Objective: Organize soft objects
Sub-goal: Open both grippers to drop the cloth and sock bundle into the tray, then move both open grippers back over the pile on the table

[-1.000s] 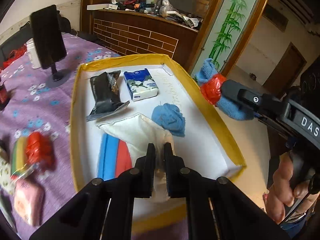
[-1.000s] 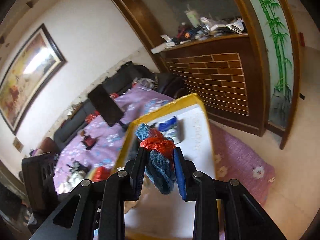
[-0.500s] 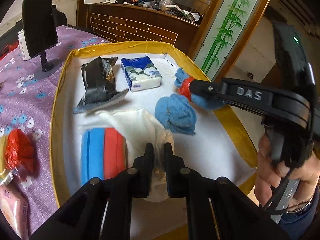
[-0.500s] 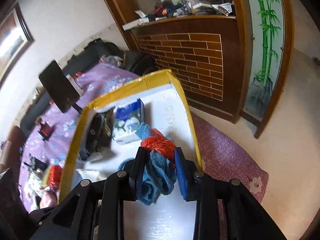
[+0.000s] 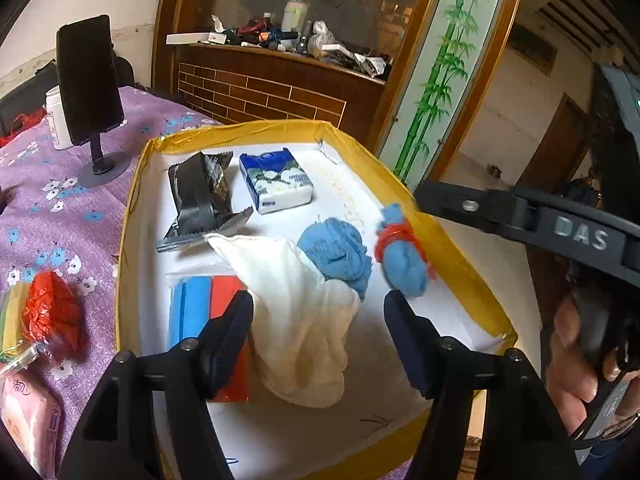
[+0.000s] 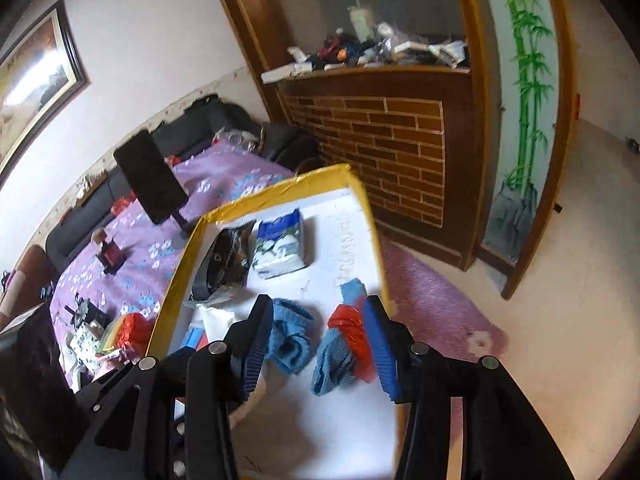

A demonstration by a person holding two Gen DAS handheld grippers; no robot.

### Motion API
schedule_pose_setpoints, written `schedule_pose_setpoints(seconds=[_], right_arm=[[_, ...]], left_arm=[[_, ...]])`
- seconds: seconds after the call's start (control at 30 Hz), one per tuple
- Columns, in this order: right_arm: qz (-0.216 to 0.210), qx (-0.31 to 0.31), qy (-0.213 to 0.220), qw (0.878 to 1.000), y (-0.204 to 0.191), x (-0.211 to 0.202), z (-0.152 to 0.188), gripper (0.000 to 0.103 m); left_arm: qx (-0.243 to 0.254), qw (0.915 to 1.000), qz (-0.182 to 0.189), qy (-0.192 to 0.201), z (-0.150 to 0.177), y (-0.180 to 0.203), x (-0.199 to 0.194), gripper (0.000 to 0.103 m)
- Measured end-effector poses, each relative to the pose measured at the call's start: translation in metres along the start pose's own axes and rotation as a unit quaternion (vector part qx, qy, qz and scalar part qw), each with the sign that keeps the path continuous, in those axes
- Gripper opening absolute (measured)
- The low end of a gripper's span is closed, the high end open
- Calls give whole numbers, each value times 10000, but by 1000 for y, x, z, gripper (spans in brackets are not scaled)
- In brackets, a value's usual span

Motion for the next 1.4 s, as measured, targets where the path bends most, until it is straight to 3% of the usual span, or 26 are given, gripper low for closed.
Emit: schedule_pose_setpoints(seconds=[0.33,0.63,0.87,1.03,1.4], right_arm=[[-429,506,220,9976,5,-25,-7,53],[-759,624,420,9943,-16,-46,-7,59],[-1170,334,140,9925,-66,-38,18,59],[-1481,27,-38,9890,-110,-32,38,59],[-1728,-683,-695,9801,-187,-8,103,59]], left_arm=[[-41,9997,-230,117,-9,0,-11,73],[-323,9991,-181,206,-18,-8,-65,79],[-585,9973,-340,278,7,-39,-119,79],[-812,9934,-680,435,32,-72,-160,79],[-1340,9844,-1089,325,103,-129,-206,79]])
Point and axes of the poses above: each gripper's, at about its wrist camera, not at the fingertips, and x roughly the way its jaws point, y to its right, z to its underside, the point moved 5 cm from there along x, roughly the way its jaws point, and after that the axes turned 8 degrees about x, right-handed, at the moved point
